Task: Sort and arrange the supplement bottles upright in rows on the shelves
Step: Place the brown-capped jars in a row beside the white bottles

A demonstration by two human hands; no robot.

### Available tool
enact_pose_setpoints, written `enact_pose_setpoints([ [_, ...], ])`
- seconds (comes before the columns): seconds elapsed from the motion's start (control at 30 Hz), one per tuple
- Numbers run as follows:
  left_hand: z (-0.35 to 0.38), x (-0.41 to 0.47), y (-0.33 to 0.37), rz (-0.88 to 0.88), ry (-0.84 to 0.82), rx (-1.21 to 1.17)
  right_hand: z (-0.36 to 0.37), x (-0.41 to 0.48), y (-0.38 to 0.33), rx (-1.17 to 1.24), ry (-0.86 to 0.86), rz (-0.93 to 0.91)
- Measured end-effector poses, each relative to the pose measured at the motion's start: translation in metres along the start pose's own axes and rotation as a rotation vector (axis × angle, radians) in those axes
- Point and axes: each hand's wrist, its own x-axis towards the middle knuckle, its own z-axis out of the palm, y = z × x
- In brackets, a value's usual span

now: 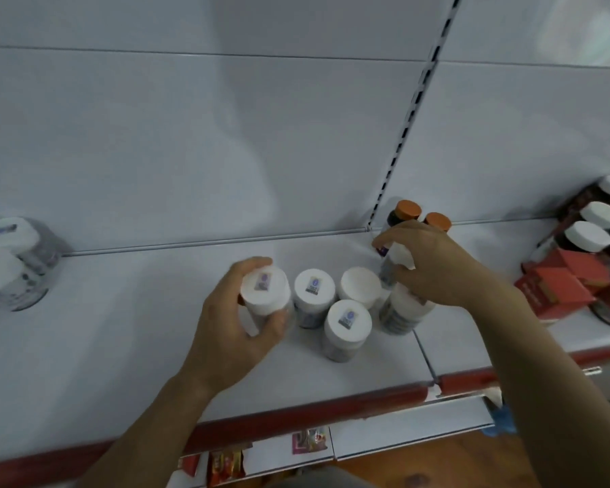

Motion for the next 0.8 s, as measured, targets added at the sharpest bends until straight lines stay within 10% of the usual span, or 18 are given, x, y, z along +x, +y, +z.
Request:
enact_pose_setpoints([
  [0.37,-0.054,0.02,-0.023,-0.217,0.253,-0.088,0.013,0.017,-0.062,0.212,0.399,-0.103],
  [0.8,-0.247,-0.044,-0.055,-0.029,0.282,0.472,0.141,0.101,-0.323,0.547,0.323,-0.439],
])
